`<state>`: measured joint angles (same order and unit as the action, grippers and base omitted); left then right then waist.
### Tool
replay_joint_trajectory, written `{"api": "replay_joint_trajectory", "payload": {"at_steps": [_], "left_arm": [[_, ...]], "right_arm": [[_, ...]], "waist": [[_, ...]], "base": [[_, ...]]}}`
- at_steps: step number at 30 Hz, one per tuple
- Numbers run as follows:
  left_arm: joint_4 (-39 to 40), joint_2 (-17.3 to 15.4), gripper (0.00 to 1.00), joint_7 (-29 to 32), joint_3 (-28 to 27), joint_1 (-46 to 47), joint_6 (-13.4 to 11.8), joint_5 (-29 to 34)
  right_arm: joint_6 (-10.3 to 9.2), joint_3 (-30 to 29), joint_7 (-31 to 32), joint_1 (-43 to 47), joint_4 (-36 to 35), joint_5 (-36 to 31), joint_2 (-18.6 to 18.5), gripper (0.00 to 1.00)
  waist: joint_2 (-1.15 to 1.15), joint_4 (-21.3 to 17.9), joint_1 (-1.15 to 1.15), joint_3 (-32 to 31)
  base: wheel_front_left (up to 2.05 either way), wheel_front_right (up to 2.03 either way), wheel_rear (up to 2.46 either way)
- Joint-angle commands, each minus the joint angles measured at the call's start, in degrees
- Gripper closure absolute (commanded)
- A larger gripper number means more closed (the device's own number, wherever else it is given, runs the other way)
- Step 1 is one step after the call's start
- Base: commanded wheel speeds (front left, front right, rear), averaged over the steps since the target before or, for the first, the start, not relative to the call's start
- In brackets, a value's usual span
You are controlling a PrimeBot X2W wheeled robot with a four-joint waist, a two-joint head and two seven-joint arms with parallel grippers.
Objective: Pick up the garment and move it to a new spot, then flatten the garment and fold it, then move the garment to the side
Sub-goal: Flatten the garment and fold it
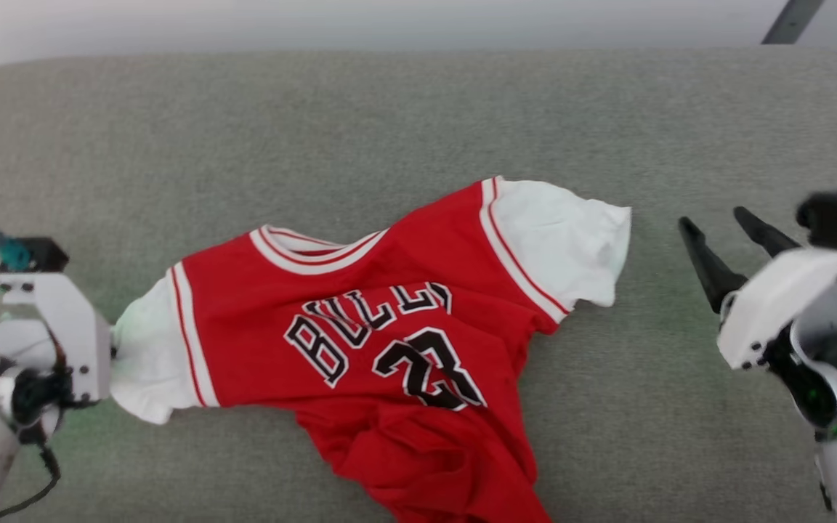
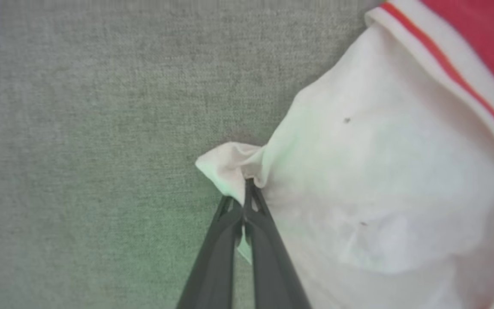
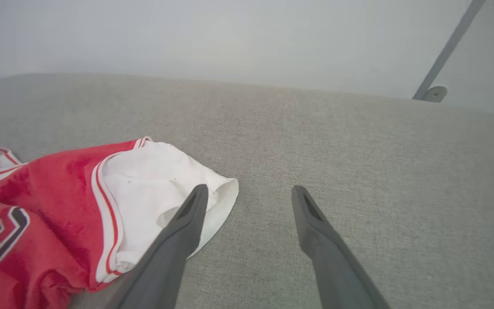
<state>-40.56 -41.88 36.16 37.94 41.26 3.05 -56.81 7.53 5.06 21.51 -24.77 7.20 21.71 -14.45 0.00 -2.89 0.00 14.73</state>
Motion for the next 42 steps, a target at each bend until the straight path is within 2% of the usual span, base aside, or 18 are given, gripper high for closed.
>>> {"api": "replay_joint_trajectory", "payload": {"at_steps": [1,7,19,20,21,25,29,42], "left_arm": [[-0.1,1.9,1.0,-0.4,0.9,0.5,0.5,0.5],[-0.6,4.0,1.0,-1.3,1.7,3.5,1.4,1.5],[-3.4,6.3,1.0,-2.9,2.5,6.6,2.5,2.2],[-3.7,6.5,1.0,-3.1,2.5,6.9,2.6,2.2],[-4.0,6.6,1.0,-3.4,2.5,7.1,2.7,2.2],[-5.4,7.1,1.0,-3.9,2.5,8.0,2.9,2.0],[-6.0,6.6,1.0,-4.5,1.9,10.4,2.8,2.3],[-0.1,4.0,1.0,-4.1,2.3,22.9,2.3,6.8]], "right_arm": [[-0.09,1.3,2.3,-2.2,1.6,0.7,-0.9,0.0],[-0.09,4.3,9.1,-9.6,10.0,2.6,-2.0,0.0],[-0.09,7.3,19.0,-19.6,30.5,2.1,0.1,0.0],[-0.1,7.8,19.5,-20.0,32.2,1.4,0.1,0.44],[-0.1,7.7,19.8,-20.5,33.6,1.4,0.2,1.0],[-0.09,7.8,18.9,-23.2,36.8,1.7,1.0,1.0],[-0.09,8.3,17.0,-26.7,36.8,3.0,0.4,1.0],[-0.09,11.5,9.6,-34.7,28.7,9.2,-5.2,1.0]], "waist": [[0.0,1.7,0.0,1.2],[0.0,4.3,0.0,2.9],[0.0,6.4,0.0,4.5],[0.0,6.6,0.0,4.6],[0.0,6.7,0.0,4.6],[0.0,6.5,0.0,4.1],[0.0,6.0,0.0,2.8],[0.0,3.6,0.0,-3.9]], "base": [[0.0,0.0,0.0],[0.0,0.0,0.0],[0.0,0.0,0.0],[0.0,0.0,0.0],[0.0,0.0,0.0],[0.0,0.0,0.0],[0.0,0.0,0.0],[0.0,0.0,0.0]]}}
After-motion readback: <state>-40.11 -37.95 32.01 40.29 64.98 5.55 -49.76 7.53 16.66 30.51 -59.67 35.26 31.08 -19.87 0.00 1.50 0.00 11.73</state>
